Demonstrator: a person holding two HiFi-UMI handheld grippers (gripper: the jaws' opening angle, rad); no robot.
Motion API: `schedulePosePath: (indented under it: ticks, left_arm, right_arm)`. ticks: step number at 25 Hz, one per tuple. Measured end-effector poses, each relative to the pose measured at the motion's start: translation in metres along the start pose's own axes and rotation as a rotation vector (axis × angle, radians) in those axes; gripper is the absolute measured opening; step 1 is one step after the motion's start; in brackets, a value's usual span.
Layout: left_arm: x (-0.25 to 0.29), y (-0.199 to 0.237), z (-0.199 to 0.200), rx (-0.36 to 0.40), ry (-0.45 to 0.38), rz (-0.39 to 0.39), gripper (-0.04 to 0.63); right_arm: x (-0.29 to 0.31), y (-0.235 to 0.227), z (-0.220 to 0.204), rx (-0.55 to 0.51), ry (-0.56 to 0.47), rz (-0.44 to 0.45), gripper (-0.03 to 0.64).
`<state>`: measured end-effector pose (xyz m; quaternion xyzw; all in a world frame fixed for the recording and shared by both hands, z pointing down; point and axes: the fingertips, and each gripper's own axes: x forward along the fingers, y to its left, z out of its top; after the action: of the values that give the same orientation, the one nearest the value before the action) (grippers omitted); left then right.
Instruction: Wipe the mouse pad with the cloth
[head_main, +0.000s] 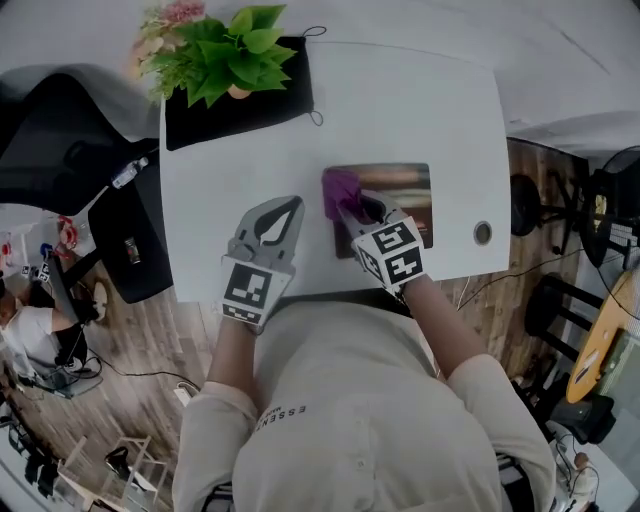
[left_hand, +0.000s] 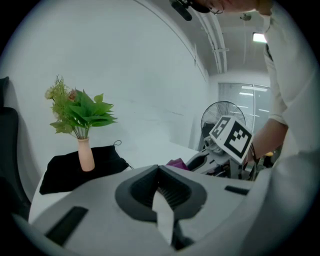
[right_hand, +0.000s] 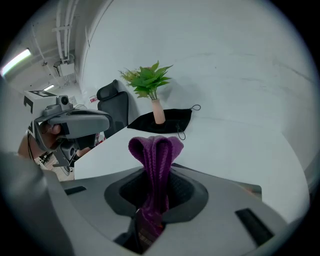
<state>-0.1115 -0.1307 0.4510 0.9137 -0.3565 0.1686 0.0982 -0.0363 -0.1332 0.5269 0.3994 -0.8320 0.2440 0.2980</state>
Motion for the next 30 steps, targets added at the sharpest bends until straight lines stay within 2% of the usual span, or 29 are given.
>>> schedulePosePath:
  ticks: [10, 15, 20, 30]
  left_arm:
    - [0.013, 0.021, -0.018, -0.053, 0.049, 0.042, 0.002]
    - [0.018, 0.022, -0.018, -0.080, 0.071, 0.097, 0.002]
    - [0.028, 0.011, -0.002, -0.080, 0.054, 0.121, 0.002]
    - [0.059, -0.026, 0.014, -0.054, 0.065, 0.123, 0.002]
  right_arm:
    - [0.047, -0.016, -0.020, 0.010, 0.157, 0.058, 0.089]
    - [0.049, -0.025, -0.022, 0.061, 0.157, 0.119, 0.092]
    - [0.042, -0.039, -0.027, 0.080, 0.161, 0.147, 0.094]
    - [0.009, -0.093, -0.045, 0.105, 0.154, 0.133, 0.094]
